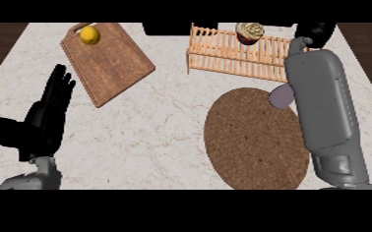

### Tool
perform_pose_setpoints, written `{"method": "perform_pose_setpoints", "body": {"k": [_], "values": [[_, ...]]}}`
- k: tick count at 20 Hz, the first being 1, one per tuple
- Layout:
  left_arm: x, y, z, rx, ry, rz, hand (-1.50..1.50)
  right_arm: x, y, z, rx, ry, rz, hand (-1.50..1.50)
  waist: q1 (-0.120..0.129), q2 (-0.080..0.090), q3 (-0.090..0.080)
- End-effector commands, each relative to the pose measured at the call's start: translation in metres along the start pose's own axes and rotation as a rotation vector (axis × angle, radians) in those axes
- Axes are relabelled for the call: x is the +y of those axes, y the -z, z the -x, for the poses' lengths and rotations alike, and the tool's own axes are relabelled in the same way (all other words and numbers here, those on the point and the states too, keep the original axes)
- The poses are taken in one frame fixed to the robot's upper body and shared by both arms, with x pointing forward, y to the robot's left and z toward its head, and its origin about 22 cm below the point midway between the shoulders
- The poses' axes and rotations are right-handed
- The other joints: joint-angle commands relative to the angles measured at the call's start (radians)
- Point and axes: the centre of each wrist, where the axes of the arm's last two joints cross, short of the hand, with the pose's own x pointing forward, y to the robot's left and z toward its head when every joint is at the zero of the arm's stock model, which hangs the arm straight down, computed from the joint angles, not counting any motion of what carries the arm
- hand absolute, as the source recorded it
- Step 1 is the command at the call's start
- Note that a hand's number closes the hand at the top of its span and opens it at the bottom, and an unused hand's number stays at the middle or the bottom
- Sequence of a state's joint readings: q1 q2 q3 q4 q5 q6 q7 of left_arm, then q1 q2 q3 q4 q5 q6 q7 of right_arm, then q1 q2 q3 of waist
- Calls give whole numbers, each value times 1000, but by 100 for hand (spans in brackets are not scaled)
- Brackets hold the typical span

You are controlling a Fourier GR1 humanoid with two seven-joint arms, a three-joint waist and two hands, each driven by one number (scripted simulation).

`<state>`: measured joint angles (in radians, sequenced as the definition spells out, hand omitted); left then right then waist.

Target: Pick the cupcake from the placemat and place it in the tiered shelf

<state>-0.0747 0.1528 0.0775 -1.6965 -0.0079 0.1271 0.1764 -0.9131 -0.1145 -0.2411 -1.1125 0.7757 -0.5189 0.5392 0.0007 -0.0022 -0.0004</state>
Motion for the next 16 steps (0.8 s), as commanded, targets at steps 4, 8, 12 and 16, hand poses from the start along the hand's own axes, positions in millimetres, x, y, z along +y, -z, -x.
{"method": "perform_pose_setpoints", "body": {"k": [4,8,12,16], "values": [[-1,3,-9,-5,-11,-21,0,-60,-8,-2,91,54,141,-150,-24,-8,0],[12,-1,-7,-4,9,-32,0,-122,-1,5,159,49,199,-150,-22,-6,0],[2,7,12,10,7,-26,0,-171,-33,20,140,33,157,-150,-32,-5,0],[14,5,6,-3,-4,-26,0,-222,-54,39,144,80,142,-150,-27,-3,1]]}}
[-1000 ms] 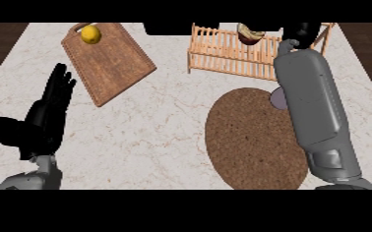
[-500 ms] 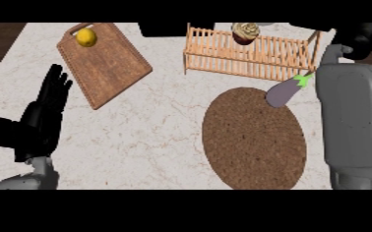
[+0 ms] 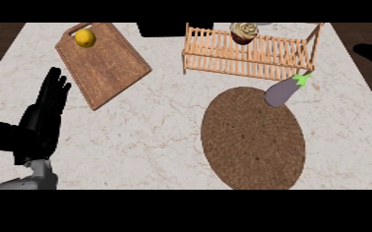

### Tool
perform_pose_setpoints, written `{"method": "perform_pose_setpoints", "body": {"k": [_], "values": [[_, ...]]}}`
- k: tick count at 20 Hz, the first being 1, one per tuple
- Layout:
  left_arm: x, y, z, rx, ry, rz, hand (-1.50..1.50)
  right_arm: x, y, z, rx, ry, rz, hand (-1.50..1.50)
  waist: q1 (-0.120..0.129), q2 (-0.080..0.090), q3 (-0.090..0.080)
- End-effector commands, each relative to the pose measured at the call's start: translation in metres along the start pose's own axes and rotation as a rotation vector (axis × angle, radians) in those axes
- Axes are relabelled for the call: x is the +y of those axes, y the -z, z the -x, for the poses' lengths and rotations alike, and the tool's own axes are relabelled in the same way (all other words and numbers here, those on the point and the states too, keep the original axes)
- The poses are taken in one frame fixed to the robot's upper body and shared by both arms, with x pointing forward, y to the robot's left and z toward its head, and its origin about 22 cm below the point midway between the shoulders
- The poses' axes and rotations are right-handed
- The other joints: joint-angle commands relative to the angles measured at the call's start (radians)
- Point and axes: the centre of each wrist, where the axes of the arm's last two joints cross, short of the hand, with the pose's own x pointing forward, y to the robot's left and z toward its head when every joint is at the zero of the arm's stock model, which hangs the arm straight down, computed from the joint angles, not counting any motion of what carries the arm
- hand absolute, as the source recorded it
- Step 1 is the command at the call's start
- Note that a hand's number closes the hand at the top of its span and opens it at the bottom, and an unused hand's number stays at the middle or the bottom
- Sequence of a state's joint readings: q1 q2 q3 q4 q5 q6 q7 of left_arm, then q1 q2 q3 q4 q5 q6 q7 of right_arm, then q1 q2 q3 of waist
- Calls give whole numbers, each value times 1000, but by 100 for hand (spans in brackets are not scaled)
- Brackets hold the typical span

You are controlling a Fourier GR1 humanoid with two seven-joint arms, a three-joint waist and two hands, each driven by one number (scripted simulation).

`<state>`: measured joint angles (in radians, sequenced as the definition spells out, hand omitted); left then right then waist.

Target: Pick the cupcake from the placemat and place it in the tiered shelf

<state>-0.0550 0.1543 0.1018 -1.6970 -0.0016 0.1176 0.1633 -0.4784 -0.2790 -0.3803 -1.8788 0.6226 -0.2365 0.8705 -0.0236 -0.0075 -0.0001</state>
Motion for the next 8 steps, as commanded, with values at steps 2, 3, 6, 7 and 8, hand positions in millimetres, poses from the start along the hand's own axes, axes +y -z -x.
{"method": "perform_pose_setpoints", "body": {"k": [2,3,6,7,8], "values": [[3,-5,-1,-12,11,-9,0,-67,-24,7,-27,-6,-38,-150,8,2,0],[-5,-2,-5,-16,5,7,0,-67,-24,21,-12,17,-45,-150,13,4,0],[-1,-4,2,-17,3,6,0,-86,-25,16,-34,21,-47,-150,19,6,0],[-2,0,-4,1,-1,10,0,-97,-21,16,-38,22,-50,-150,18,6,0],[-13,-4,-3,-9,-7,10,0,-93,-32,30,-36,20,-40,-150,19,6,0]]}}
